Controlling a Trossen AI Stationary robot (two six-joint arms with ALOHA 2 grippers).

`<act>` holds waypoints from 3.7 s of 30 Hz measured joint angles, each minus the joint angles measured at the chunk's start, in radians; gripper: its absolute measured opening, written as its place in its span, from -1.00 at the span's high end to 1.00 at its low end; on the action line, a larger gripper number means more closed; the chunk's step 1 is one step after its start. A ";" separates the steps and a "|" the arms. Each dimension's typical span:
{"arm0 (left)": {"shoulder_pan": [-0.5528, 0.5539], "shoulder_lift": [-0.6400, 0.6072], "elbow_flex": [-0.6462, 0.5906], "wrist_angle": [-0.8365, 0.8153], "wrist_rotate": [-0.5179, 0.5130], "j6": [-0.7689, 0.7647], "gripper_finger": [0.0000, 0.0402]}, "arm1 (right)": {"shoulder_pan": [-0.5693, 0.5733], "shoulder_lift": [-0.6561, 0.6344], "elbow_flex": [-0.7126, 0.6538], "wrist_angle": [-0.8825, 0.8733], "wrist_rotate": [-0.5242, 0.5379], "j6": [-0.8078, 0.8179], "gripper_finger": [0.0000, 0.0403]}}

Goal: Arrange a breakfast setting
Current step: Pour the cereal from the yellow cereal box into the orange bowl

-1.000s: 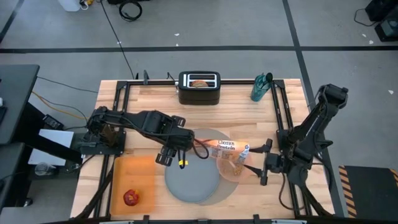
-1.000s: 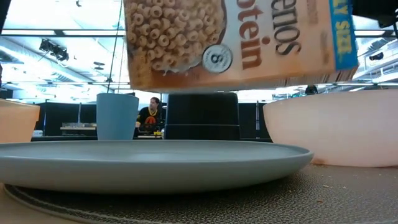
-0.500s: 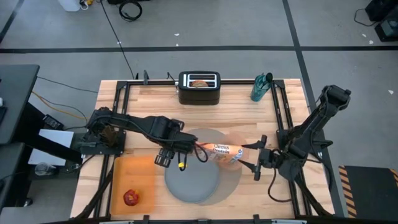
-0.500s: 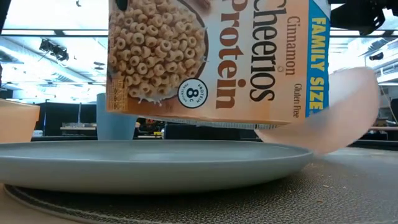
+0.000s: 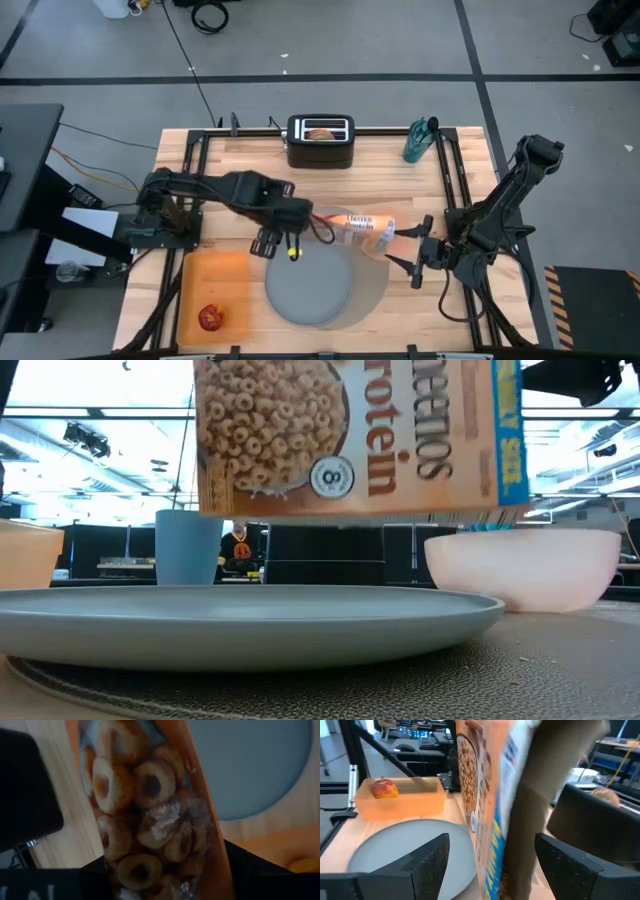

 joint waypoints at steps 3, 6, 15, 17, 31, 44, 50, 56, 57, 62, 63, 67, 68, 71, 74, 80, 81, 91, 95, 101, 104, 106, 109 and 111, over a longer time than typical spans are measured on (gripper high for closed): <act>0.028 -0.003 0.000 0.000 0.010 0.019 0.01 | 0.007 -0.013 0.000 -0.001 0.040 -0.030 -0.48; 0.050 -0.003 0.000 0.000 0.021 0.021 0.01 | 0.025 -0.045 0.000 -0.001 0.069 -0.049 -0.48; 0.069 -0.014 0.000 0.001 0.039 -0.011 0.01 | 0.029 -0.099 0.000 -0.014 0.068 -0.072 -0.48; 0.073 -0.024 0.001 -0.001 0.060 -0.010 0.01 | 0.029 -0.099 0.000 -0.021 0.068 -0.074 -0.48; 0.078 -0.007 0.001 0.000 0.073 -0.033 0.01 | 0.029 -0.103 0.000 -0.030 0.066 -0.072 -0.48; 0.075 -0.005 0.001 0.001 0.063 -0.039 0.01 | 0.029 -0.103 0.000 -0.033 0.065 -0.066 -0.48; 0.073 -0.005 0.000 0.000 0.068 -0.031 0.01 | 0.029 -0.103 0.000 -0.034 0.064 -0.063 -0.48; 0.071 -0.005 0.000 0.001 0.050 -0.026 0.01 | 0.029 -0.102 0.000 -0.046 0.064 -0.052 -0.48; 0.073 -0.005 0.000 0.000 0.051 -0.038 0.01 | 0.029 -0.102 0.000 -0.046 0.064 -0.048 -0.48; 0.072 -0.005 0.000 0.001 0.050 -0.019 0.01 | 0.029 -0.102 0.000 -0.048 0.058 -0.044 -0.48; 0.070 -0.005 0.000 0.001 0.041 0.000 0.01 | 0.029 -0.102 0.000 -0.048 0.058 -0.044 -0.48; 0.063 -0.003 0.000 0.000 0.056 -0.016 0.01 | 0.029 -0.102 0.000 -0.050 0.057 -0.037 -0.48; 0.058 0.001 0.000 0.000 0.036 0.003 0.01 | 0.029 -0.102 0.000 -0.050 0.057 -0.037 -0.48; 0.061 0.006 -0.001 0.002 0.047 -0.008 0.01 | 0.029 -0.102 0.000 -0.050 0.055 -0.037 -0.48; 0.067 0.003 -0.001 0.001 0.036 -0.003 0.01 | 0.029 -0.102 0.000 -0.050 0.053 -0.036 -0.48; 0.075 -0.004 0.000 0.001 0.038 0.003 0.01 | 0.029 -0.102 0.000 -0.050 0.045 -0.036 -0.48; 0.074 -0.004 0.000 0.000 0.038 0.001 0.01 | 0.029 -0.102 0.000 -0.050 0.045 -0.036 -0.48; 0.058 -0.003 0.000 0.001 0.030 -0.020 0.01 | 0.029 -0.102 0.000 -0.051 0.045 -0.028 -0.48; 0.056 -0.006 0.000 0.001 0.028 -0.014 0.01 | 0.029 -0.102 0.000 -0.051 0.045 -0.024 -0.48; 0.065 -0.007 0.000 0.000 0.032 0.005 0.01 | 0.029 -0.102 0.000 -0.052 0.045 -0.021 -0.48; 0.064 -0.007 0.000 0.000 0.045 -0.014 0.01 | 0.029 -0.102 0.000 -0.054 0.044 -0.018 -0.48; 0.058 -0.007 0.000 0.001 0.025 0.007 0.01 | 0.029 -0.102 0.000 -0.054 0.045 -0.019 -0.48; 0.057 -0.008 0.000 0.000 0.039 -0.007 0.01 | 0.029 -0.102 0.000 -0.054 0.044 -0.018 -0.48; 0.054 -0.008 0.000 0.001 0.020 0.003 0.01 | 0.029 -0.102 0.000 -0.056 0.045 -0.018 -0.48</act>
